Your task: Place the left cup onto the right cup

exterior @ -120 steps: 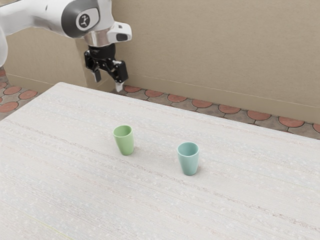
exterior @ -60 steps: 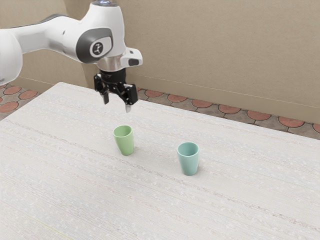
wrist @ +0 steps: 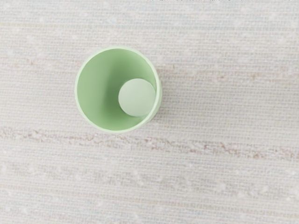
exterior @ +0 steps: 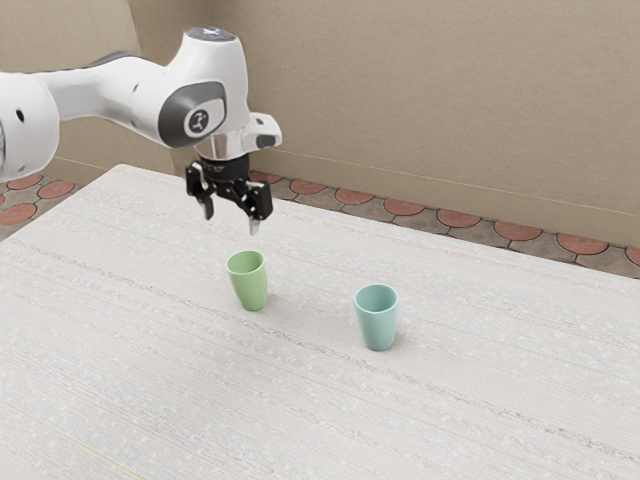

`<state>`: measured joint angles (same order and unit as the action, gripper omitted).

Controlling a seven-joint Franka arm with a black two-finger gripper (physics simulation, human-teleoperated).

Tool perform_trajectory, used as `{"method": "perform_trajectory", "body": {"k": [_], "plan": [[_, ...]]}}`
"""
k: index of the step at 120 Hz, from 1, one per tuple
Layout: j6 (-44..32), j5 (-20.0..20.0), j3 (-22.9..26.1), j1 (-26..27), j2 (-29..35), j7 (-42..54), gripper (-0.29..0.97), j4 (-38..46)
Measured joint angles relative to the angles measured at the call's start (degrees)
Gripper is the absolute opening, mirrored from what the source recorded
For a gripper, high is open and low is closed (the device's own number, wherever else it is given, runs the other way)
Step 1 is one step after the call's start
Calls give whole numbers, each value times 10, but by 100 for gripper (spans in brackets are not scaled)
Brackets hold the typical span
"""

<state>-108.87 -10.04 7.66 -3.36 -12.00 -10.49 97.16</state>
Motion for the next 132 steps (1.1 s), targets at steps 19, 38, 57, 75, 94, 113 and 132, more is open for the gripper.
{"method": "perform_trajectory", "body": {"k": [19,38,57,75,94,113,132], "plan": [[-17,0,0,0,-15,-6,68,1],[-35,0,-1,0,-33,-10,68,0],[-52,1,-7,-2,-44,-9,68,0],[-64,3,-11,-5,-52,-5,68,0],[-78,5,-12,-5,-56,-2,68,15],[-92,6,-13,-5,-55,0,68,28],[-103,7,-21,-5,-55,2,68,37]]}}
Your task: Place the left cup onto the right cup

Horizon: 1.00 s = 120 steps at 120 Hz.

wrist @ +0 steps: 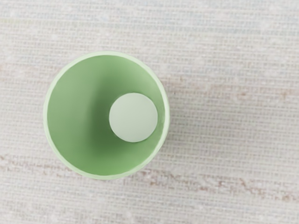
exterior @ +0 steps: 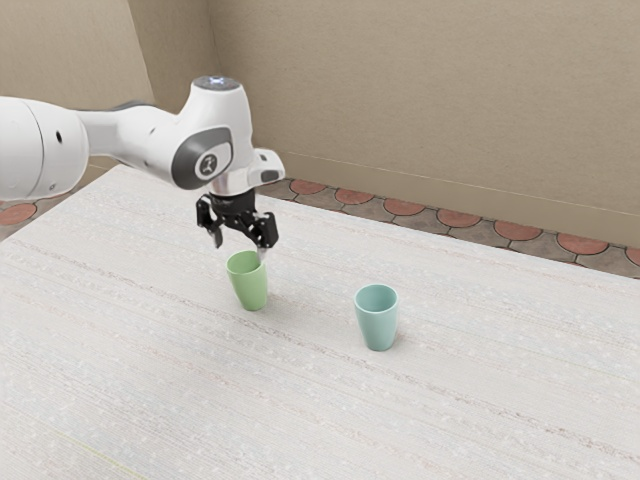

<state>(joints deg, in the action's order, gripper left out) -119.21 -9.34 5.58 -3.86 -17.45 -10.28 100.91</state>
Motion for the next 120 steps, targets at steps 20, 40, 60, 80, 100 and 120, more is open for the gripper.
{"method": "perform_trajectory", "body": {"k": [20,40,60,80,100,120], "plan": [[-8,0,-4,0,-1,2,68,3],[-11,1,3,0,-3,2,68,-1],[-13,0,5,0,-9,1,68,-6],[-18,-1,5,0,-26,0,68,-18],[-24,-1,5,0,-39,1,68,-27],[-27,-2,5,0,-53,2,68,-39]]}}
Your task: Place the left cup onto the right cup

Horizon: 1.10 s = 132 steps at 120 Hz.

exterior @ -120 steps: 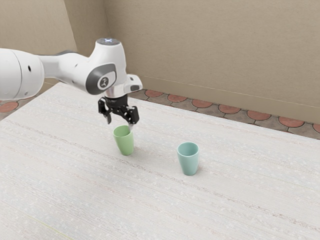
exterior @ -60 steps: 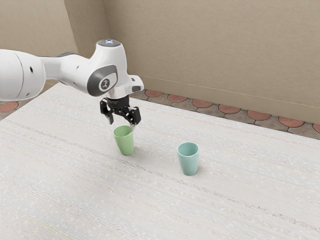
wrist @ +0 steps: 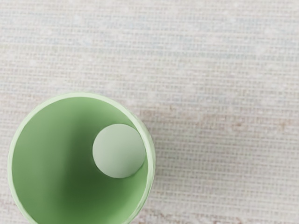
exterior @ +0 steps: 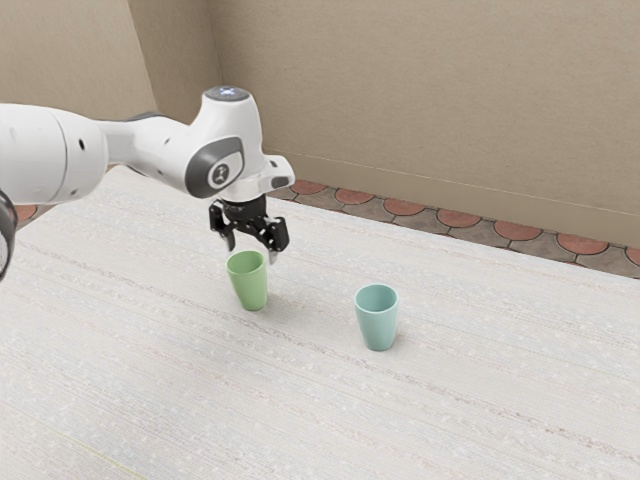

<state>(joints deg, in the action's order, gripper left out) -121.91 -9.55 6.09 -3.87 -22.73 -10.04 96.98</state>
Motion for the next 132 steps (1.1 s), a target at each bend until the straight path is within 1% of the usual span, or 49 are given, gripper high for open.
{"method": "perform_trajectory", "body": {"k": [132], "plan": [[-33,2,-3,-3,-68,16,68,-28]]}}
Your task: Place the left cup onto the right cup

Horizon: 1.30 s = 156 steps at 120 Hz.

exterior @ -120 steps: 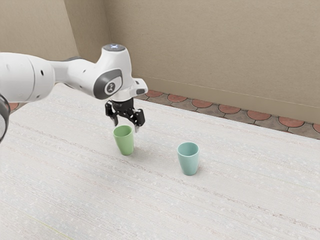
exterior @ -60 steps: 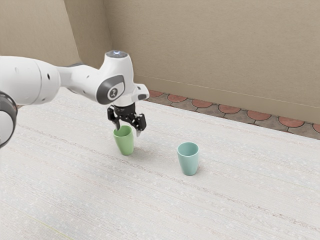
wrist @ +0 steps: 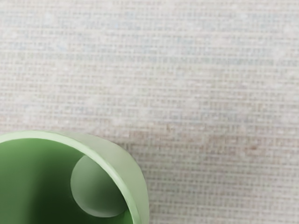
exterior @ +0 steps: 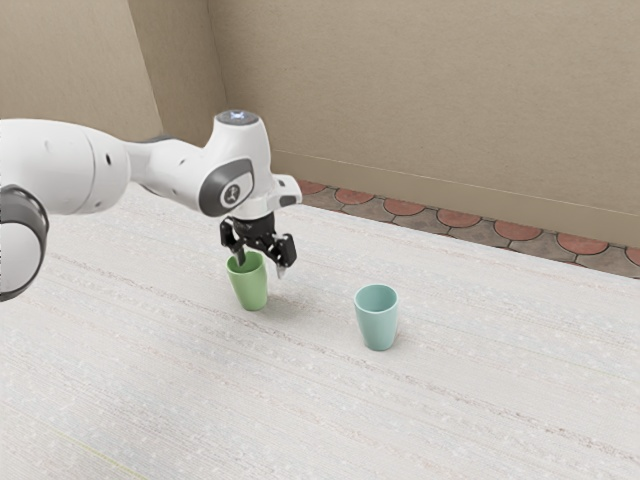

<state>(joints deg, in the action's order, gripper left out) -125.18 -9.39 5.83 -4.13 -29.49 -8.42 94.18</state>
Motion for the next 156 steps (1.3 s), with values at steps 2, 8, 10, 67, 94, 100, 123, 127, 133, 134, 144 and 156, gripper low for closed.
{"method": "perform_trajectory", "body": {"k": [2,8,10,67,94,100,123,127,133,134,144,156], "plan": [[0,0,0,0,-1,0,68,0],[-1,1,-1,0,-3,2,67,0],[-1,1,-1,0,-4,2,67,0],[-22,1,-3,0,-15,10,45,-3],[-24,2,-3,-1,-21,12,36,-3],[-24,3,-4,-2,-22,12,34,-3],[-26,7,-4,-3,-23,13,24,-3],[-26,8,-4,-3,-23,14,21,-3],[-26,8,-4,-3,-24,14,18,-3],[-26,8,-4,-3,-24,14,17,-3],[-27,9,-4,-4,-24,14,12,-3],[-29,9,-4,-4,-24,15,6,-3]]}}
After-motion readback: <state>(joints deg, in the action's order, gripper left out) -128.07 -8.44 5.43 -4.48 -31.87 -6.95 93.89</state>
